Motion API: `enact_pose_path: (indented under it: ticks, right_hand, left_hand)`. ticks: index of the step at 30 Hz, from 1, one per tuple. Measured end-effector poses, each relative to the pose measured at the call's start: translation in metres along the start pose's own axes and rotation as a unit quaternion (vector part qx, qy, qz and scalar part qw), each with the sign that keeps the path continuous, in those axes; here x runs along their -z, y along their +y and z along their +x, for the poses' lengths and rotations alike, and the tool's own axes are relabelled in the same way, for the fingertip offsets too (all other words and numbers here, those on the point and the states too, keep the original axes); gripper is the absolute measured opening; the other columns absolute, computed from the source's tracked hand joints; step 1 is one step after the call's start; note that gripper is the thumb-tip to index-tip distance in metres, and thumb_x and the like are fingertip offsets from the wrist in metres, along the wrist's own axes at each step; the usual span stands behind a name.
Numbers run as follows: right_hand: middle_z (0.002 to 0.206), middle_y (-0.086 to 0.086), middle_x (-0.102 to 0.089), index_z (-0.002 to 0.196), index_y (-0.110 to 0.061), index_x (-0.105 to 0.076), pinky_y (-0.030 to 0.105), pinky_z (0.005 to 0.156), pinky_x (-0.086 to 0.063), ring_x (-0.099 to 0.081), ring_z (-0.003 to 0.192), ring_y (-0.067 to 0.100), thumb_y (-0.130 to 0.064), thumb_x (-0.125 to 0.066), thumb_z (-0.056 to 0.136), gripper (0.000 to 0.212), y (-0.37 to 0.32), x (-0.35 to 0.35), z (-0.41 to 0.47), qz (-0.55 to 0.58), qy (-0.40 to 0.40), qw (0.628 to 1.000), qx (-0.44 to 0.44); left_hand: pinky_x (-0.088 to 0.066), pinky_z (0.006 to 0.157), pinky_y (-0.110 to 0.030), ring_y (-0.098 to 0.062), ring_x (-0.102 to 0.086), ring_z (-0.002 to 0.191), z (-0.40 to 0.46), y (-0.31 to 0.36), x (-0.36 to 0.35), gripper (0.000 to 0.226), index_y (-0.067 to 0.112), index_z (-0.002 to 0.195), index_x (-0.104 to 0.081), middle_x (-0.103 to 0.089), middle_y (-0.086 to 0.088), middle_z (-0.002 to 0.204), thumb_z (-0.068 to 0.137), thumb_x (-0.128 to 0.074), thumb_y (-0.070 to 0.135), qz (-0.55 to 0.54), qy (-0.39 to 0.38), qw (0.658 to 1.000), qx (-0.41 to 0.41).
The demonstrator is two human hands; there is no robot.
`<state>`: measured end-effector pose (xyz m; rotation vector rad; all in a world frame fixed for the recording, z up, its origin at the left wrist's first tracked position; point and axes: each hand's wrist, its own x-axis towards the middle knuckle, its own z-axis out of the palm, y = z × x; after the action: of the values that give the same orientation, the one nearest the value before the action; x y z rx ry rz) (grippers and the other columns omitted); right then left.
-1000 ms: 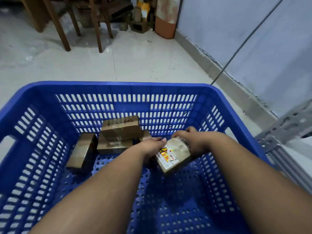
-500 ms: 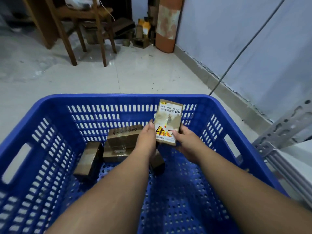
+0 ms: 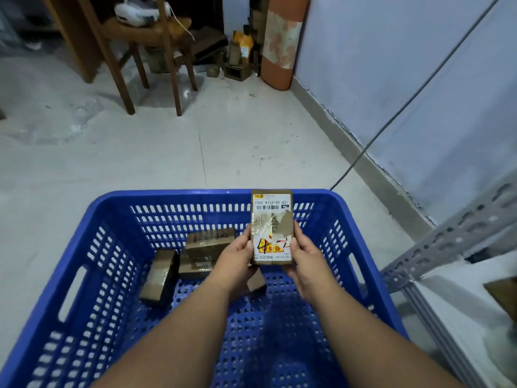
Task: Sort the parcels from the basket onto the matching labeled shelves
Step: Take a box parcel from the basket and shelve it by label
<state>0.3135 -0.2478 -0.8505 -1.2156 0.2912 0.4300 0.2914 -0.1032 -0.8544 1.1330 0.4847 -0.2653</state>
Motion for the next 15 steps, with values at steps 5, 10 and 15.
enact_pose_path:
  ticks: [5, 10, 15]
  right_hand:
    - [0.119, -0.001, -0.070, 0.139, -0.037, -0.048, 0.041, 0.093, -0.054, -0.068, 0.106, 0.019, -0.010, -0.035, 0.104, 0.046, -0.111, -0.052, -0.055, -0.002, -0.034, 0.999, -0.005]
    - [0.126, 0.000, -0.067, 0.142, -0.034, -0.046, 0.045, 0.102, -0.046, -0.064, 0.115, 0.022, -0.006, -0.036, 0.103, 0.049, -0.281, -0.134, -0.120, -0.002, -0.096, 0.994, 0.056]
    - [0.125, 0.000, -0.067, 0.140, -0.031, -0.049, 0.032, 0.091, -0.048, -0.065, 0.111, 0.016, -0.006, -0.036, 0.103, 0.046, -0.484, -0.231, -0.194, -0.011, -0.146, 0.979, 0.145]
  left_hand:
    - [-0.053, 0.078, -0.035, -0.022, -0.067, 0.102, -0.079, 0.126, -0.032, 0.037, 0.037, 0.131, -0.053, -0.073, -0.004, 0.108, 0.103, -0.037, 0.018, 0.029, -0.005, 0.999, -0.023]
    - [-0.051, 0.089, -0.034, -0.018, -0.065, 0.106, -0.166, 0.297, -0.083, 0.036, 0.031, 0.130, -0.058, -0.074, 0.001, 0.107, 0.101, -0.046, 0.014, 0.028, 0.013, 0.993, -0.112]
    - [-0.053, 0.087, -0.033, -0.019, -0.065, 0.109, -0.266, 0.503, -0.143, 0.034, 0.029, 0.127, -0.059, -0.072, -0.004, 0.113, 0.100, -0.047, 0.011, 0.011, -0.012, 0.978, -0.207]
